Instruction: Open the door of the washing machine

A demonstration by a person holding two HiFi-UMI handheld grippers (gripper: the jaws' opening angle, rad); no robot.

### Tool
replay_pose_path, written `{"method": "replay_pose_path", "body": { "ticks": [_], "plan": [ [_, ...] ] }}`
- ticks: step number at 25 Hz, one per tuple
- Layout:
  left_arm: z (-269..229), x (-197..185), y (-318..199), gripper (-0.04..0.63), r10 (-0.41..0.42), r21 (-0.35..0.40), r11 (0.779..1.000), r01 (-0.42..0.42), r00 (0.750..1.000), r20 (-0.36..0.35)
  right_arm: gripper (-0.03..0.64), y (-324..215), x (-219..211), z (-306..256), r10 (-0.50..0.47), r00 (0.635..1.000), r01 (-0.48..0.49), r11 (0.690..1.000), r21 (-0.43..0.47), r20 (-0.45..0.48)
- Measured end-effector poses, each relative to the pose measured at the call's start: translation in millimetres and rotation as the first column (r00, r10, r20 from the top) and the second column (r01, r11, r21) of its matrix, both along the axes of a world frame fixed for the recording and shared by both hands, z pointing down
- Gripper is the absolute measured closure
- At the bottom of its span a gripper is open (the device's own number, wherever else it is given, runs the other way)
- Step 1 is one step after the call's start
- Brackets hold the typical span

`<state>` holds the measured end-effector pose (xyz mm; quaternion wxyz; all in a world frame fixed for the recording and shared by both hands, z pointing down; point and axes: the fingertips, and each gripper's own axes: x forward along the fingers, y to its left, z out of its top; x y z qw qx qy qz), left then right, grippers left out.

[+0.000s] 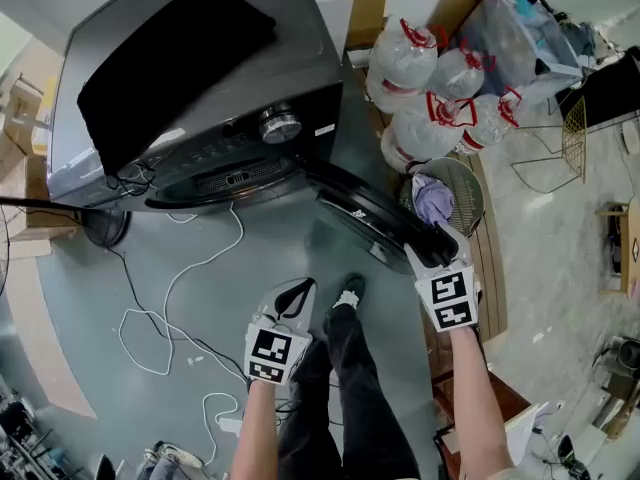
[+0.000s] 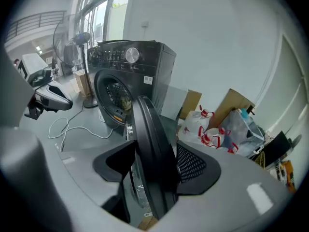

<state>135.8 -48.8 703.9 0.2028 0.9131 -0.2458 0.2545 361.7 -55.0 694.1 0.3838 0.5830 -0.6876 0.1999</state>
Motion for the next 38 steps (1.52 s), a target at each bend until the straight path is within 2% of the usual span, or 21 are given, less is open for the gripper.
{"method": "replay_pose_path", "body": {
  "ticks": [8,14,19,25,34,38],
  "plan": [
    [13.6,18.3,-20.7,0.537,-0.029,-0.034,0.999,0.029,0.999,0.018,0.332,-31.0,39.4,1.6,-0.035,0.993,0.037,0.999,0.022,-0.109],
    [13.9,45.5,-49.4,0.537,-0.055,-0.048,0.997,0.055,0.998,0.003,0.328,-56.1,65.3,-0.1,-0.054,0.987,0.061,0.997,0.04,-0.153],
    [19.7,67.1,-73.8,0.537,-0.069,-0.04,0.997,0.069,0.998,0.001,0.328,-79.8,86.2,5.6,-0.102,0.976,0.106,0.994,0.013,-0.194],
    [26.0,79.0,-95.2,0.537,-0.094,-0.055,0.994,0.094,0.996,0.004,0.322,-94.4,88.8,-2.1,-0.15,0.969,0.156,0.988,0.018,-0.194],
    [28.8,78.4,-105.0,0.537,-0.074,-0.036,0.997,0.075,0.997,0.032,0.324,-76.4,81.0,1.0,-0.123,0.976,0.131,0.991,0.034,-0.181],
    [20.7,67.5,-103.1,0.537,-0.094,-0.039,0.995,0.095,0.995,0.014,0.324,-76.1,81.8,-0.7,-0.112,0.975,0.117,0.993,0.019,-0.192]
  ]
}}
